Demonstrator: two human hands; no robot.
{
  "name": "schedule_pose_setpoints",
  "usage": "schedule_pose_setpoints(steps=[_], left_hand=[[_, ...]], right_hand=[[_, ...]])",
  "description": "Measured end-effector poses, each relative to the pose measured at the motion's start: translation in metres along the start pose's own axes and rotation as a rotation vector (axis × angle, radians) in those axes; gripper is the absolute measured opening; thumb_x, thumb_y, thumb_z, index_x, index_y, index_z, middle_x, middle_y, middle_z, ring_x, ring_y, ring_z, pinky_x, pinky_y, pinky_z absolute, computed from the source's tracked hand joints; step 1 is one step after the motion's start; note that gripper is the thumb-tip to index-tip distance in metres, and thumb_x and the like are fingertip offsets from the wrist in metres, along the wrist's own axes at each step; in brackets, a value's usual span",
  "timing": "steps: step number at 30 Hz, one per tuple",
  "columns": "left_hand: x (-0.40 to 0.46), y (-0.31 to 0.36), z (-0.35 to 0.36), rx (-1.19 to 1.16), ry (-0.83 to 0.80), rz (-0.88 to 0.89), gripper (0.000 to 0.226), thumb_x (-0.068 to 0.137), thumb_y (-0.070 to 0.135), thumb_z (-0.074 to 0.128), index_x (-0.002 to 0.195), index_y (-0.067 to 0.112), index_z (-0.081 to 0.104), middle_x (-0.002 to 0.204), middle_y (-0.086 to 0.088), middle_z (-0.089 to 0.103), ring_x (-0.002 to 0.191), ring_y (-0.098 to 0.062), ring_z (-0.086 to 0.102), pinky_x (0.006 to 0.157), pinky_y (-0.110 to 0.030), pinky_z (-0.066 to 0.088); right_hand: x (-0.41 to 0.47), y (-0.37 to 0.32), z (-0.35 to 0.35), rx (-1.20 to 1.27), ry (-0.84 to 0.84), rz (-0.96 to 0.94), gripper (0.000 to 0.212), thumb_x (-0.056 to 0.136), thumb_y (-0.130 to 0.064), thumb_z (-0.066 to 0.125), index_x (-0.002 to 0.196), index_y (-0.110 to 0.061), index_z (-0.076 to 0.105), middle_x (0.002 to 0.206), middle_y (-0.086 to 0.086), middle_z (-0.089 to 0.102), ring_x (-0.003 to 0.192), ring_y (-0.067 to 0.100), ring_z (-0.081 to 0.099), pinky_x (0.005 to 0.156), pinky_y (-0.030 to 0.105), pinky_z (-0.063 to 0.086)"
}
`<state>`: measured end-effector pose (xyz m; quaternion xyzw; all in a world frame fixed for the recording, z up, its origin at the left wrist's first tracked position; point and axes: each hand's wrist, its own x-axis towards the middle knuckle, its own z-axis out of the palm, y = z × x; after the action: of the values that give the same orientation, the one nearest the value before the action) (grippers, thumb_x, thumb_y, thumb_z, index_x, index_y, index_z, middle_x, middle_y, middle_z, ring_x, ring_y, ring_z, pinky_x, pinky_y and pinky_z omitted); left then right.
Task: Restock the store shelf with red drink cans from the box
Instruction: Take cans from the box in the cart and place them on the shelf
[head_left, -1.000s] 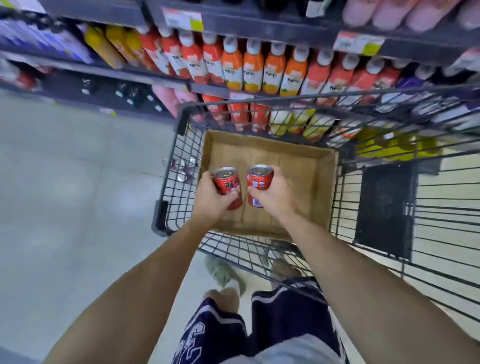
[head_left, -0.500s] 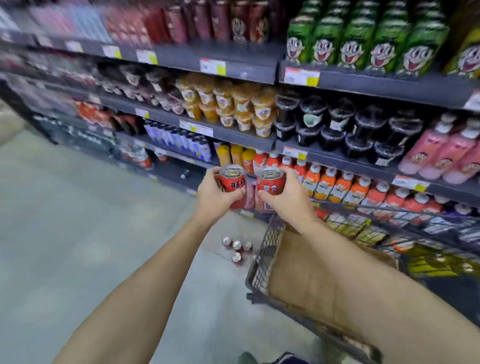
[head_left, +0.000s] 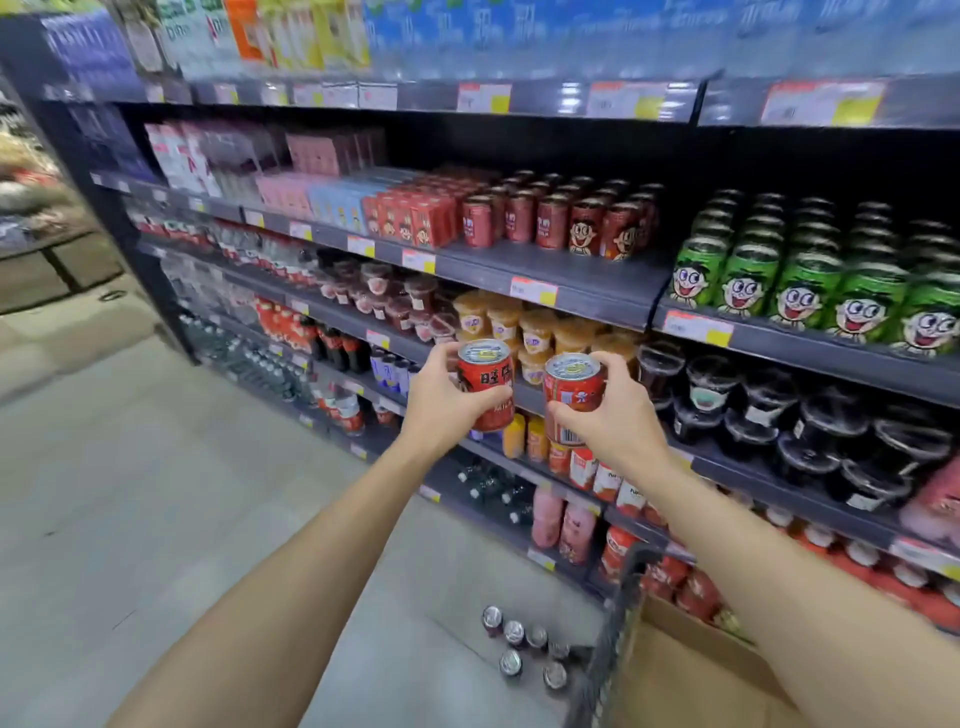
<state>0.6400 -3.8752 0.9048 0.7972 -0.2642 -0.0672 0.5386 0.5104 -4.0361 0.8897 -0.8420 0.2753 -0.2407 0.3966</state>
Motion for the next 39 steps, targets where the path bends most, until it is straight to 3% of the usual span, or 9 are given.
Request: schedule_pose_setpoints(steps=[5, 10, 19, 23, 25, 32, 35, 39], left_hand=[[0.048, 0.0, -0.003, 0.038, -0.004, 0.016, 0.068, 0.072, 0.032, 0.085, 0.128, 0.021, 0.048, 0.114, 0.008, 0.057, 0.103, -0.008, 0.056, 0.074, -0.014, 0.044], [0.101, 0.013, -0.009, 0.008, -0.016, 0.048, 0.07, 0.069, 0.036, 0.087, 0.126, 0.021, 0.049, 0.113, 0.008, 0.061, 0.1, -0.005, 0.06, 0.073, -0.016, 0.048], [0.181, 0.009, -0.014, -0.063, -0.018, 0.056, 0.06, 0.072, 0.031, 0.086, 0.116, 0.028, 0.047, 0.099, 0.023, 0.054, 0.091, 0.006, 0.056, 0.072, -0.013, 0.046], [0.215, -0.007, -0.021, -0.067, -0.039, 0.051, 0.064, 0.07, 0.033, 0.087, 0.119, 0.029, 0.046, 0.105, 0.018, 0.053, 0.104, -0.009, 0.058, 0.089, -0.03, 0.052], [0.23, -0.017, -0.026, -0.065, -0.055, 0.055, 0.067, 0.068, 0.035, 0.087, 0.123, 0.026, 0.049, 0.109, 0.013, 0.055, 0.107, -0.012, 0.058, 0.09, -0.034, 0.052], [0.282, -0.032, -0.062, -0.047, -0.145, 0.172, 0.067, 0.071, 0.035, 0.086, 0.127, 0.023, 0.051, 0.112, 0.01, 0.057, 0.105, -0.009, 0.057, 0.072, -0.013, 0.043], [0.303, -0.035, -0.074, -0.105, -0.196, 0.173, 0.067, 0.071, 0.035, 0.086, 0.127, 0.025, 0.051, 0.112, 0.011, 0.058, 0.105, -0.008, 0.058, 0.076, -0.018, 0.047], [0.324, -0.039, -0.076, -0.121, -0.258, 0.193, 0.07, 0.069, 0.039, 0.087, 0.127, 0.024, 0.052, 0.112, 0.012, 0.061, 0.1, -0.003, 0.059, 0.07, -0.012, 0.045]], right_hand=[[0.051, -0.018, 0.007, -0.024, -0.026, -0.059, 0.072, 0.076, -0.038, 0.08, 0.135, -0.024, 0.042, 0.121, -0.003, 0.061, 0.107, 0.018, 0.062, 0.09, 0.036, 0.054], [0.109, -0.034, 0.012, 0.015, 0.017, -0.067, 0.071, 0.074, -0.04, 0.081, 0.132, -0.026, 0.042, 0.121, 0.0, 0.064, 0.104, 0.019, 0.064, 0.086, 0.041, 0.057], [0.182, -0.052, 0.048, 0.052, 0.051, -0.029, 0.073, 0.075, -0.039, 0.08, 0.134, -0.028, 0.04, 0.125, -0.001, 0.062, 0.109, 0.017, 0.063, 0.092, 0.041, 0.055], [0.203, -0.058, 0.069, 0.039, 0.068, -0.003, 0.072, 0.076, -0.038, 0.081, 0.135, -0.027, 0.04, 0.125, -0.002, 0.062, 0.109, 0.017, 0.062, 0.092, 0.041, 0.055], [0.213, -0.061, 0.08, 0.027, 0.092, 0.02, 0.071, 0.076, -0.037, 0.08, 0.134, -0.027, 0.04, 0.125, -0.001, 0.061, 0.109, 0.017, 0.062, 0.091, 0.041, 0.055], [0.239, -0.087, 0.116, -0.017, 0.238, 0.085, 0.072, 0.075, -0.035, 0.081, 0.135, -0.023, 0.043, 0.123, -0.002, 0.062, 0.108, 0.016, 0.061, 0.088, 0.035, 0.054], [0.249, -0.099, 0.128, -0.024, 0.286, 0.125, 0.075, 0.074, -0.039, 0.082, 0.136, -0.024, 0.041, 0.123, -0.002, 0.062, 0.107, 0.017, 0.062, 0.089, 0.04, 0.056], [0.255, -0.105, 0.138, -0.005, 0.394, 0.186, 0.068, 0.074, -0.04, 0.082, 0.128, -0.029, 0.043, 0.119, -0.003, 0.063, 0.103, 0.016, 0.064, 0.087, 0.043, 0.058]])
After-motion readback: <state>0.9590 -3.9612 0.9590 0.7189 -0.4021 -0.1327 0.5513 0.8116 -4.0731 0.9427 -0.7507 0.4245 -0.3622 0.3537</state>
